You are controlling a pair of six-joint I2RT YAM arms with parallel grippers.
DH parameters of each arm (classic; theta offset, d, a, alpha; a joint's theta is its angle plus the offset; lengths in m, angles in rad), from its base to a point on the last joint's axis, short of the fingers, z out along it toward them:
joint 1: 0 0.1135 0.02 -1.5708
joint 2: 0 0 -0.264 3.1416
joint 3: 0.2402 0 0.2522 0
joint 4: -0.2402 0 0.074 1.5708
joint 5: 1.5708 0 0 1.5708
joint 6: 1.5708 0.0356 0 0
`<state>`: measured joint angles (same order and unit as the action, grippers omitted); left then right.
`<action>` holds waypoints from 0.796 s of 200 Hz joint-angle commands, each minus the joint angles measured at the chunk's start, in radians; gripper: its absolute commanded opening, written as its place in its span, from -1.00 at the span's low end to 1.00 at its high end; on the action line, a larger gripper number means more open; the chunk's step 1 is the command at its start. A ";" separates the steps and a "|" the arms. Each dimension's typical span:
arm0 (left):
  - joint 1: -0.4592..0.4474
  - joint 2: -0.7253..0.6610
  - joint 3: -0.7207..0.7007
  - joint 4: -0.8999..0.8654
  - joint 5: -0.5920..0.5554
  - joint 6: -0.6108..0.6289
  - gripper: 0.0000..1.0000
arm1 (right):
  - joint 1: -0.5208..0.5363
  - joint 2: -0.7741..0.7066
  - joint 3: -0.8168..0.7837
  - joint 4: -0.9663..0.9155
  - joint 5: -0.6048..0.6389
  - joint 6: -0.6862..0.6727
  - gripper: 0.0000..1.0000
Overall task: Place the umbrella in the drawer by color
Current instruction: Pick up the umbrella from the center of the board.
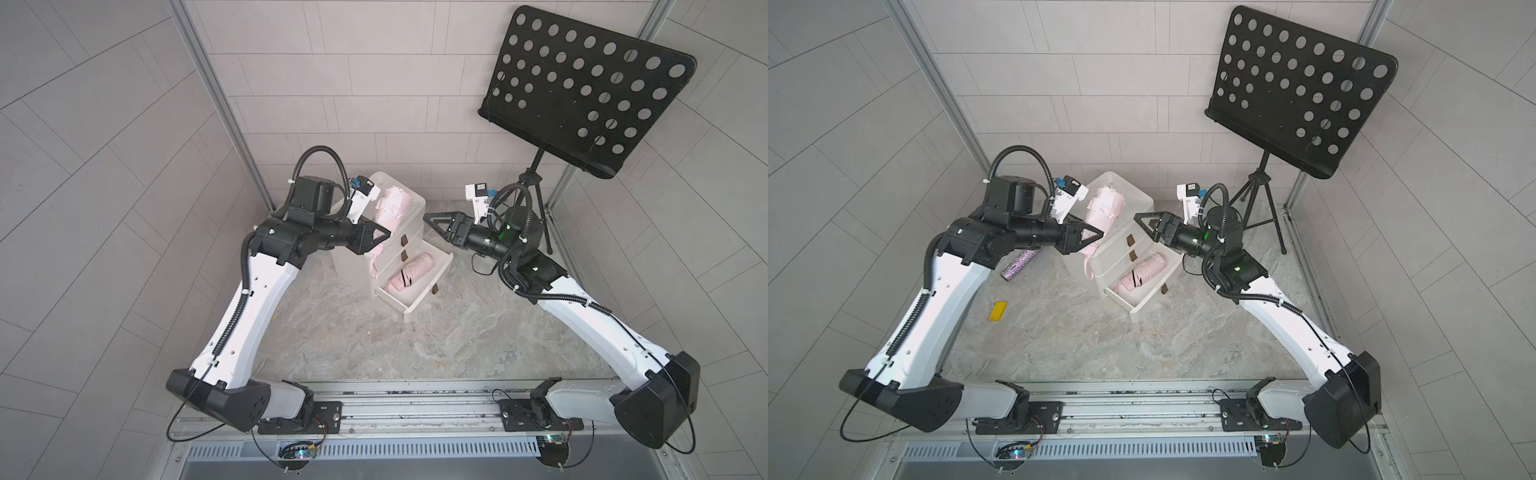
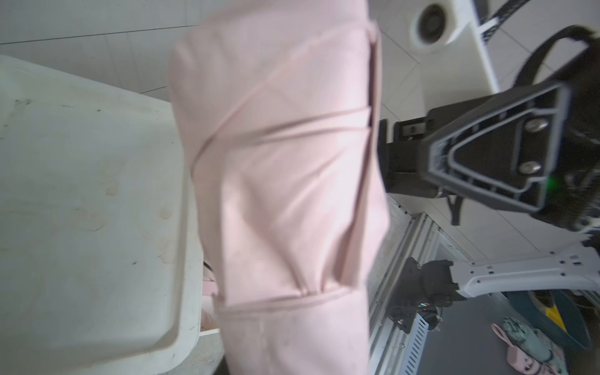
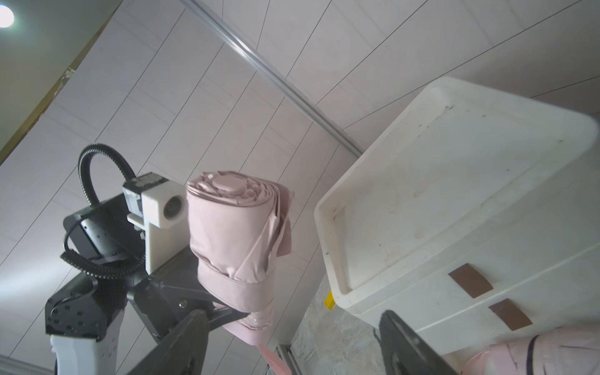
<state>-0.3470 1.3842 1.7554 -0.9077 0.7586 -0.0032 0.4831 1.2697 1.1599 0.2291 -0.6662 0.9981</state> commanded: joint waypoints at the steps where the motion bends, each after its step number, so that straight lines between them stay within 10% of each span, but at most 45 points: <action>1: 0.000 -0.003 0.044 -0.065 0.189 0.010 -0.58 | 0.029 -0.004 -0.012 0.172 -0.118 -0.011 0.70; 159: 0.012 0.004 -0.005 0.047 0.471 -0.180 -0.55 | 0.126 0.073 0.134 0.144 -0.103 -0.096 0.49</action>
<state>-0.3435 1.3991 1.7576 -0.9302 1.1652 -0.1616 0.6060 1.3304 1.2617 0.2993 -0.7521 0.8726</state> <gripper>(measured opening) 0.274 0.774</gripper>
